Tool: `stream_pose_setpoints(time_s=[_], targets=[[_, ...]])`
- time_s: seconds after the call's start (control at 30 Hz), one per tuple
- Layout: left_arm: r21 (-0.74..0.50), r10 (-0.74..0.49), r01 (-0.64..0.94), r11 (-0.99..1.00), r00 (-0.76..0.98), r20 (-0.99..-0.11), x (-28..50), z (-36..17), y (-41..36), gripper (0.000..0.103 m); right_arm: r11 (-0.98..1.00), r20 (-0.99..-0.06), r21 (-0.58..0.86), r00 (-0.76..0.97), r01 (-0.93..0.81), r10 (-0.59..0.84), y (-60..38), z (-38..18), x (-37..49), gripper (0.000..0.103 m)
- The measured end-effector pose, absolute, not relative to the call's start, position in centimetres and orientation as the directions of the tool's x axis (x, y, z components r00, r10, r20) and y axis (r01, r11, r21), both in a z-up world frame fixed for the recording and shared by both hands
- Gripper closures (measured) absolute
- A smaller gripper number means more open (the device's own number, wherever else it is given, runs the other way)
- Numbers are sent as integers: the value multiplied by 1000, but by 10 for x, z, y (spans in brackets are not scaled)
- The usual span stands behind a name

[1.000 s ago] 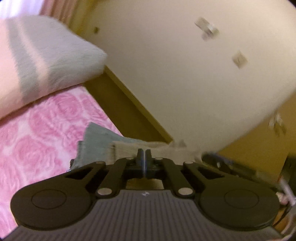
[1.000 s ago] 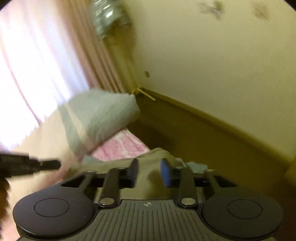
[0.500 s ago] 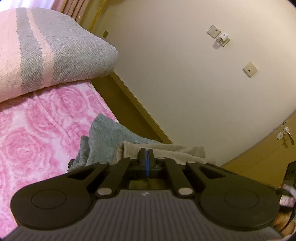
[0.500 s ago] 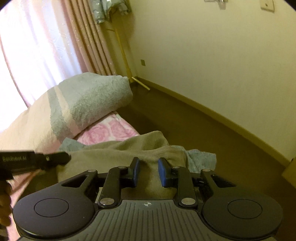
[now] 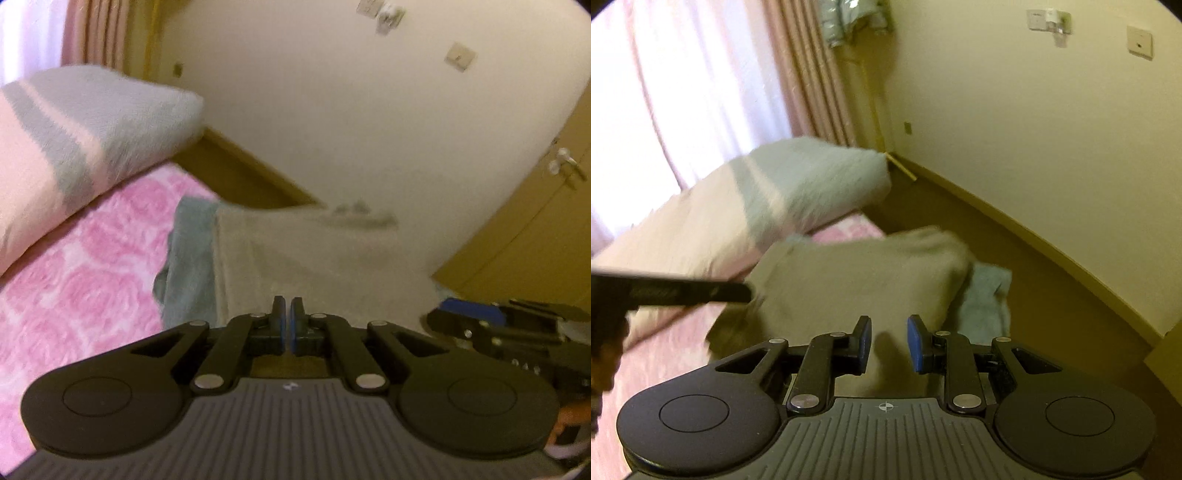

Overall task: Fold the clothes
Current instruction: 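Lower the trousers onto the stack top and open both grippers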

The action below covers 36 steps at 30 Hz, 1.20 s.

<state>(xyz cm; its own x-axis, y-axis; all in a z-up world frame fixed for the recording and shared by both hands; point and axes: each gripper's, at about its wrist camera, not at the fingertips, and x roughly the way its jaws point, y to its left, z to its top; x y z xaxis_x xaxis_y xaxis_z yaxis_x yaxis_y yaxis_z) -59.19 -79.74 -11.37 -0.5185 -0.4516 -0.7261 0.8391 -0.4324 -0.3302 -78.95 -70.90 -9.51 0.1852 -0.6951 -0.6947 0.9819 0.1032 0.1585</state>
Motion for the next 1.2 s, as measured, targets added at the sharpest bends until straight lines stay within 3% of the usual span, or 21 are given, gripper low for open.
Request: stream_pose_setpoints(time_s=[0.17, 0.43, 0.5, 0.53, 0.57, 0.77, 0.87, 1.07, 1.2], targets=[[-320, -453, 868, -379, -475, -754, -574, -104, -776, 99, 88, -700, 157, 173, 984, -693, -696, -98, -787, 78], [-248, -442, 879, -408, -428, -788, -587, -112, -776, 83, 56, -719, 176, 167, 983, -675, -683, -104, -793, 78], [-221, -445, 885, -411, -406, -798, -593, -118, -776, 84, 57, -721, 167, 161, 984, -674, -685, -108, -791, 78], [-221, -447, 885, -411, -406, -797, -591, -119, -776, 89, 55, -721, 164, 157, 985, -675, -686, -110, -791, 78], [-220, -449, 885, -411, -406, -796, -590, -121, -776, 103, 52, -721, 163, 155, 985, -675, -687, -112, -791, 78], [-273, -450, 863, -425, -463, -764, -561, -122, -775, 103, 41, -726, 162, 147, 986, -671, -690, -118, -794, 78], [-212, -453, 887, -409, -400, -797, -547, -131, -776, 103, 39, -736, 150, 138, 988, -663, -695, -123, -794, 78], [-344, -448, 850, -398, -508, -735, -539, -113, -777, 103, 40, -706, 167, 147, 985, -693, -701, -115, -792, 78], [-368, -445, 849, -380, -517, -731, -545, -115, -780, 103, 72, -667, 239, 217, 968, -713, -721, -109, -783, 78]])
